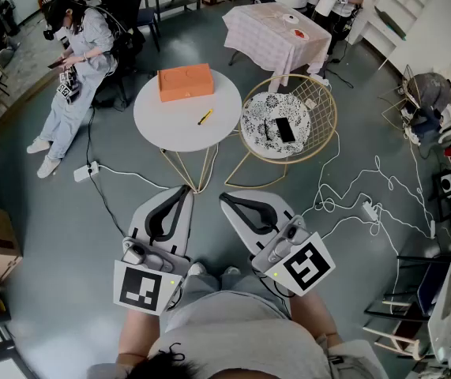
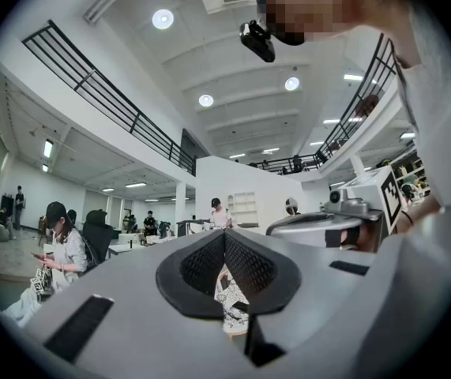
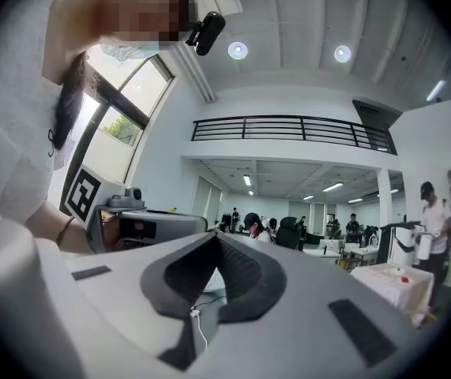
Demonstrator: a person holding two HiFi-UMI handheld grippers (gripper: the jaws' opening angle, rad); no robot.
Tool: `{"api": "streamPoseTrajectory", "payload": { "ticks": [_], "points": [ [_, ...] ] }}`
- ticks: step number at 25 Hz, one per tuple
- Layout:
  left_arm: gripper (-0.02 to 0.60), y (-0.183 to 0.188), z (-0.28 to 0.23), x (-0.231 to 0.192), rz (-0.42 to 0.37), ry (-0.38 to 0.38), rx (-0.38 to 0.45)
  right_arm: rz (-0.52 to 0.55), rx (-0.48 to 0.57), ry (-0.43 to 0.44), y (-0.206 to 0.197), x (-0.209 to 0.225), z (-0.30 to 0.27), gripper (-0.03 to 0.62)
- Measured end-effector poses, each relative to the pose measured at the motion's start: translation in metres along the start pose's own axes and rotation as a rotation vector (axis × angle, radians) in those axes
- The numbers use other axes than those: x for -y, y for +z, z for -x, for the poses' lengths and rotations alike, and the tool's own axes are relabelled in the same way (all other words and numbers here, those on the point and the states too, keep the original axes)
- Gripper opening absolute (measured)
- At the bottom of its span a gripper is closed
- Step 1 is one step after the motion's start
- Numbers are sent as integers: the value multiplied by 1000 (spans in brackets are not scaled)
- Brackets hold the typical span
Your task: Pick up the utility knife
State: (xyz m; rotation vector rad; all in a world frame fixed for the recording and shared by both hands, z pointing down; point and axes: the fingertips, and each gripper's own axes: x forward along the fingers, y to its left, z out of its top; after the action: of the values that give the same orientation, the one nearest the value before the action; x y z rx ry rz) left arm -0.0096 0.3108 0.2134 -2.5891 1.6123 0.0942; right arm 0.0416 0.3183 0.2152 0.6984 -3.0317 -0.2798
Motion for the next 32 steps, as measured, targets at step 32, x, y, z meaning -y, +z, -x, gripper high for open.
{"api": "streamPoseTrajectory", "payload": {
  "ticks": [32],
  "points": [
    [9,-48,-112,-61,-13,-34,-65,-41,-9,9,-47,115,-67,6]
  ]
}}
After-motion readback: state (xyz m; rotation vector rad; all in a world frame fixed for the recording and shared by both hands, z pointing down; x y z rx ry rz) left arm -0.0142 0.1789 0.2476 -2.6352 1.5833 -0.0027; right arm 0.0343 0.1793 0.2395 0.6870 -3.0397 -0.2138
